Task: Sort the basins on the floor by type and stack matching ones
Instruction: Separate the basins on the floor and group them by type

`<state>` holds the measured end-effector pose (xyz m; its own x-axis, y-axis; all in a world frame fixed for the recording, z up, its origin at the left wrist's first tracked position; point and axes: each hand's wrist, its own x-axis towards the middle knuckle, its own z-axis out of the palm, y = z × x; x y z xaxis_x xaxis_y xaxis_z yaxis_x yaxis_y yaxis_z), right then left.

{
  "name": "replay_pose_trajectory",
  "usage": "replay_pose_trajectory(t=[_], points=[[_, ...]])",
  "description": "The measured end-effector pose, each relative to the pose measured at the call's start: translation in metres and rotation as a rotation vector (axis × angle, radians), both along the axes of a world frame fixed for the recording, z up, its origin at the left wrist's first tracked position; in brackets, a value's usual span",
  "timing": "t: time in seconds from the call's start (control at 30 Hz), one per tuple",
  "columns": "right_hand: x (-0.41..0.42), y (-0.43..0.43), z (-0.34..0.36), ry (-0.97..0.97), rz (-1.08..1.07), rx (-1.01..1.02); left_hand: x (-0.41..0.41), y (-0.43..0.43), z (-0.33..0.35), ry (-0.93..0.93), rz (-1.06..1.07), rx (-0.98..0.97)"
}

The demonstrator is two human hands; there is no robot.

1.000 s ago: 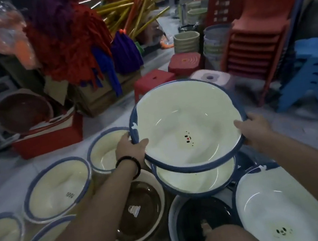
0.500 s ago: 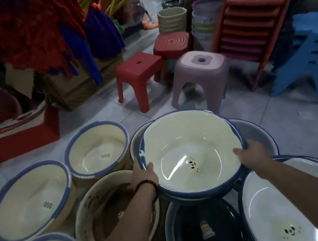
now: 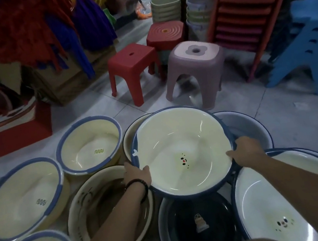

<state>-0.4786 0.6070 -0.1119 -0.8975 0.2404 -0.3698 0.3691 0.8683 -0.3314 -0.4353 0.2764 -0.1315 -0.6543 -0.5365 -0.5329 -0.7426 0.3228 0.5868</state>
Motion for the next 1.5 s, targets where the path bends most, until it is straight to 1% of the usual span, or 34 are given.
replay_pose_trajectory(t=[0.07, 0.13, 0.17, 0.2, 0.3, 0.33, 0.4, 0.43, 0.5, 0.53, 0.57, 0.63, 0.67, 0.73, 0.77, 0.83, 0.87, 0.9, 0.97, 1.07, 1.17, 1.2, 1.27, 1.33, 1.4, 1.5], points=[[0.014, 0.009, 0.016, 0.092, -0.021, -0.091, 0.004, 0.011, 0.013, -0.020, -0.062, -0.192], [0.047, 0.028, 0.032, 0.211, -0.134, -0.209, 0.007, 0.035, 0.035, 0.024, -0.253, -0.377], [0.070, 0.041, 0.038, 0.265, -0.193, -0.228, 0.008, 0.052, 0.048, 0.036, -0.377, -0.412], [0.097, 0.055, 0.042, 0.312, -0.260, -0.232, 0.011, 0.072, 0.064, 0.026, -0.507, -0.399], [0.190, 0.099, 0.042, 0.383, -0.533, -0.251, 0.026, 0.147, 0.107, -0.117, -0.948, -0.182], [0.222, 0.111, 0.037, 0.397, -0.651, -0.273, 0.034, 0.173, 0.121, -0.158, -1.034, -0.133], [0.282, 0.132, 0.018, 0.406, -0.939, -0.257, 0.052, 0.219, 0.141, -0.196, -1.104, -0.068], [0.306, 0.139, 0.009, 0.372, -1.069, -0.209, 0.061, 0.238, 0.147, -0.202, -1.139, -0.063], [0.342, 0.143, 0.003, 0.189, -1.246, -0.182, 0.079, 0.263, 0.158, -0.198, -1.244, -0.109], [0.353, 0.143, -0.002, 0.090, -1.275, -0.244, 0.086, 0.271, 0.161, -0.177, -1.287, -0.142], [0.358, 0.137, -0.003, 0.014, -1.273, -0.381, 0.095, 0.278, 0.163, -0.147, -1.300, -0.138], [0.364, 0.129, -0.016, 0.027, -1.277, -0.683, 0.112, 0.287, 0.171, -0.092, -1.313, -0.139], [0.364, 0.124, -0.023, 0.045, -1.284, -0.795, 0.120, 0.289, 0.174, -0.068, -1.334, -0.181], [0.359, 0.116, -0.037, 0.070, -1.299, -0.944, 0.129, 0.286, 0.176, -0.038, -1.363, -0.280], [0.356, 0.113, -0.041, 0.071, -1.321, -0.989, 0.131, 0.281, 0.175, -0.044, -1.353, -0.289], [0.348, 0.109, -0.045, 0.093, -1.380, -1.045, 0.132, 0.269, 0.172, -0.121, -1.291, -0.189], [0.346, 0.110, -0.047, 0.117, -1.413, -0.993, 0.132, 0.264, 0.170, -0.173, -1.253, -0.143], [0.344, 0.109, -0.041, 0.148, -1.438, -0.882, 0.131, 0.258, 0.167, -0.216, -1.233, -0.134], [0.342, 0.108, -0.024, 0.255, -1.402, -0.702, 0.127, 0.248, 0.159, -0.233, -1.180, -0.155], [0.347, 0.117, 0.014, 0.377, -1.269, -0.621, 0.121, 0.235, 0.155, -0.202, -1.113, -0.170], [0.347, 0.137, 0.046, 0.489, -1.149, -0.445, 0.111, 0.223, 0.157, -0.131, -1.007, -0.144], [0.345, 0.141, 0.057, 0.531, -1.120, -0.418, 0.108, 0.218, 0.157, -0.113, -0.982, -0.128], [0.336, 0.148, 0.079, 0.593, -1.038, -0.420, 0.100, 0.206, 0.156, -0.074, -0.946, -0.124], [0.319, 0.153, 0.102, 0.628, -0.931, -0.484, 0.093, 0.193, 0.152, -0.026, -0.831, -0.083], [0.292, 0.153, 0.122, 0.644, -0.826, -0.542, 0.088, 0.181, 0.153, 0.047, -0.707, 0.010], [0.242, 0.142, 0.137, 0.642, -0.733, -0.571, 0.071, 0.153, 0.148, 0.165, -0.437, 0.176]])
